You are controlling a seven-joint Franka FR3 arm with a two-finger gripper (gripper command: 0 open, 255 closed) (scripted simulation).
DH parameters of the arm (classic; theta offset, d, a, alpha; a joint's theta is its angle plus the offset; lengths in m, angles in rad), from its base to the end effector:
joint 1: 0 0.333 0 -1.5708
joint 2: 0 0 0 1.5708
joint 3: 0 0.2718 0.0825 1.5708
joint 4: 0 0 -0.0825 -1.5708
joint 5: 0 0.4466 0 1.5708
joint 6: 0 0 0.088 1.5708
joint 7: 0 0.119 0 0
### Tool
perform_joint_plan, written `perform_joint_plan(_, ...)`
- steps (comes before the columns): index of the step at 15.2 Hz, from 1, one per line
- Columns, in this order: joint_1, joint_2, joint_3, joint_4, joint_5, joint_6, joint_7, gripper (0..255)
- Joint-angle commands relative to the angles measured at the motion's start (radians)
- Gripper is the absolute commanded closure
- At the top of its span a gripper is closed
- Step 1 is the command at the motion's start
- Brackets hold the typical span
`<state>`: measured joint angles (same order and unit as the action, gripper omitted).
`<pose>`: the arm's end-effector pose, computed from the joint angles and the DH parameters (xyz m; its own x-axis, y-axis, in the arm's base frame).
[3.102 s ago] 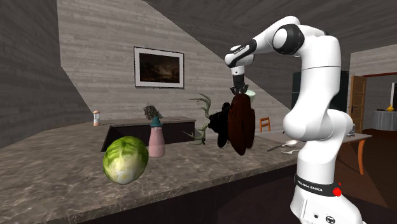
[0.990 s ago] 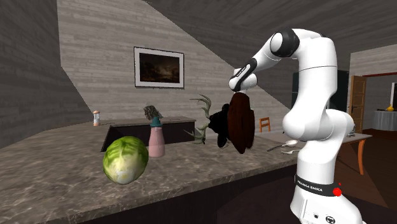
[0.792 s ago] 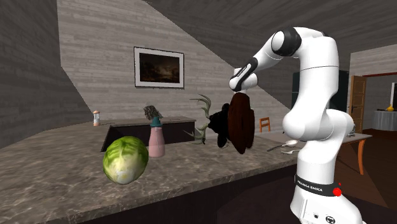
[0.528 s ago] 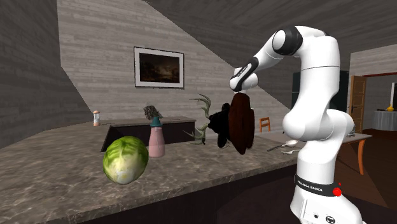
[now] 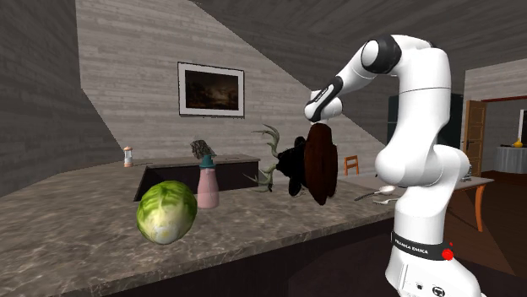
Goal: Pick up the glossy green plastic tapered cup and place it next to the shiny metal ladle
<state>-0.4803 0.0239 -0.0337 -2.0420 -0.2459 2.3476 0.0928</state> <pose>0.5538 -0.3191 0.3739 0.8730 -0.4007 0.2781 -0.4589 -0.8679 0.1900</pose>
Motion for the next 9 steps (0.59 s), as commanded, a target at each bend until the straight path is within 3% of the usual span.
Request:
perform_joint_plan(1,0.002,0.103,0.001,-0.042,-0.007,-0.012,0.004,255)
perform_joint_plan(2,-0.006,0.135,-0.006,-0.010,-0.001,-0.009,-0.014,0)
perform_joint_plan(4,0.003,0.082,0.002,-0.083,-0.013,0.008,0.015,0)
perform_joint_plan(6,-0.003,0.106,-0.004,-0.081,-0.012,0.031,0.009,0)
perform_joint_plan(9,0.008,0.062,0.007,-0.025,0.002,-0.070,-0.002,0)
